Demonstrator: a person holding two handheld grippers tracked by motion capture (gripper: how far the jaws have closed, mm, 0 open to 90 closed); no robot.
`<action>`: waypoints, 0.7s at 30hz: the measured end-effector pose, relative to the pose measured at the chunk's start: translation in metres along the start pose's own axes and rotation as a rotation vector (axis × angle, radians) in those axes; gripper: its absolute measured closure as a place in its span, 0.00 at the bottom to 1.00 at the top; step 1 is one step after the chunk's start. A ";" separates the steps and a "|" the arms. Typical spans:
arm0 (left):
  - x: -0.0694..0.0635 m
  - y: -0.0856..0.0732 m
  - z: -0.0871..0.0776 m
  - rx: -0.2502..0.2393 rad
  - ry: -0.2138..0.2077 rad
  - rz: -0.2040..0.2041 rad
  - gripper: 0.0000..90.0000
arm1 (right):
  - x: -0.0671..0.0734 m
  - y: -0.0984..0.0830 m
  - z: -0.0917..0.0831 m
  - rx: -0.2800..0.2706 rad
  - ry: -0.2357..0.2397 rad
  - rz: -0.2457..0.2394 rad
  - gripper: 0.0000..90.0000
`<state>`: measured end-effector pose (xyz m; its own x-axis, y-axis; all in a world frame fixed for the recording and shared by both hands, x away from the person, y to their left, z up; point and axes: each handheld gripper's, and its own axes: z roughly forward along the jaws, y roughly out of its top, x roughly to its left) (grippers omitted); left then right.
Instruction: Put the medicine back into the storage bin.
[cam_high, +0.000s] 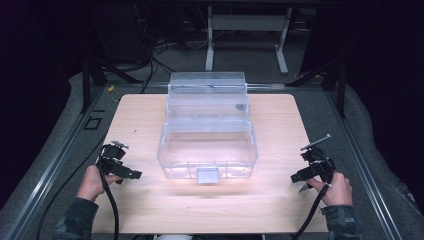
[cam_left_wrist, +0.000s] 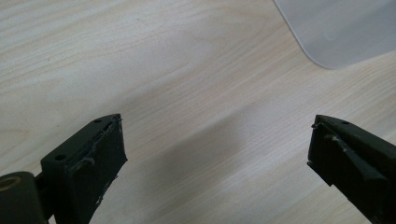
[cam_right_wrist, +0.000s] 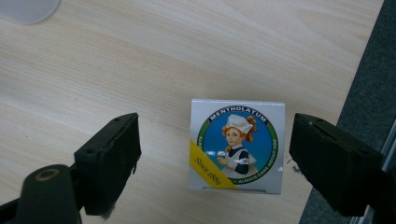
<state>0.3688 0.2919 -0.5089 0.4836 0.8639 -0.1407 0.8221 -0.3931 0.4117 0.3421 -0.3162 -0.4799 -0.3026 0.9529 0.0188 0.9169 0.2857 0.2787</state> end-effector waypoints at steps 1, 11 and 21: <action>0.001 0.000 0.000 0.003 0.000 0.004 0.05 | -0.001 0.001 0.001 0.010 0.005 0.002 0.20; 0.002 -0.002 0.004 0.013 -0.002 -0.001 0.05 | -0.004 0.008 0.006 0.073 -0.002 0.025 0.36; 0.002 -0.002 0.008 0.022 -0.002 -0.002 0.05 | -0.006 0.007 0.009 0.107 -0.022 0.033 0.48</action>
<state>0.3700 0.2920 -0.5169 0.4820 0.8644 -0.1431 0.8297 -0.3978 0.3916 0.3525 -0.3192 -0.4867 -0.2668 0.9637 0.0048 0.9492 0.2619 0.1743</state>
